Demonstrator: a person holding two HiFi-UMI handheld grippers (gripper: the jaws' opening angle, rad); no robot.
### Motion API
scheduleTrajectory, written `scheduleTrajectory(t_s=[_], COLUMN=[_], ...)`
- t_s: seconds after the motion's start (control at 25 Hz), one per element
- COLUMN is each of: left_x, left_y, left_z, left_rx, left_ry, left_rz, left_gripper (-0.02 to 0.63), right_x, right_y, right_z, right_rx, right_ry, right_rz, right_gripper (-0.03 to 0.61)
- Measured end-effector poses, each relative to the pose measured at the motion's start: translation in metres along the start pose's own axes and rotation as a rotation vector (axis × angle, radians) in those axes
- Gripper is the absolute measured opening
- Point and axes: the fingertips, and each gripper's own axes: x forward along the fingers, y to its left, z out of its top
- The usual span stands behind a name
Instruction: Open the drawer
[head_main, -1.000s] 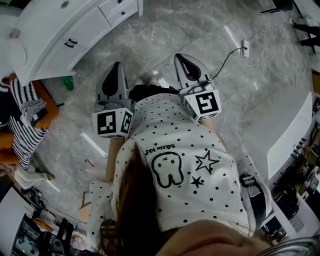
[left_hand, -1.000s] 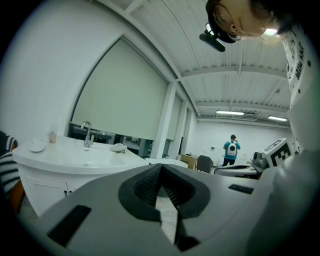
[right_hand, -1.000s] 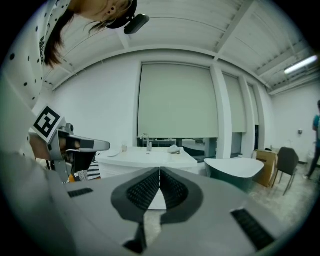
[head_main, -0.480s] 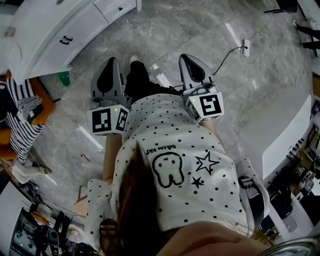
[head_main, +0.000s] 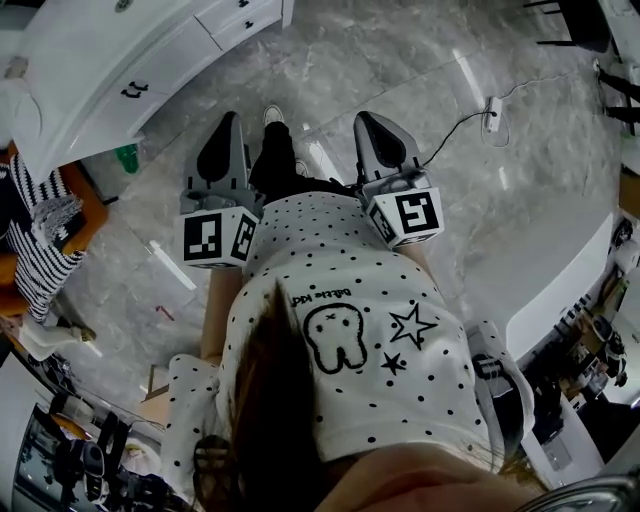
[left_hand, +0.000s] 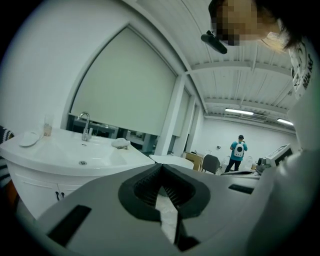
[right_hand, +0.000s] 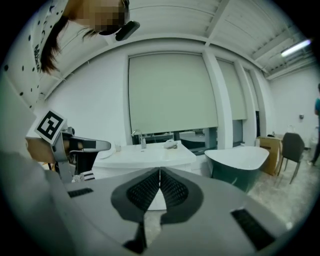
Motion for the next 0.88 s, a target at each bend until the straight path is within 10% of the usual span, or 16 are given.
scheduleTrajectory(t_s=[0.88], left_x=[0.120], left_y=[0.095], left_z=[0.050], left_rx=[-0.014], left_ry=[0.004], left_rz=[-0.062], left_gripper=[0.003], right_x=[0.164], right_y=[-0.011], right_z=[0.055], right_rx=[0.011], right_ry=[-0.042], right_rz=[0.003], right_gripper=[0.014])
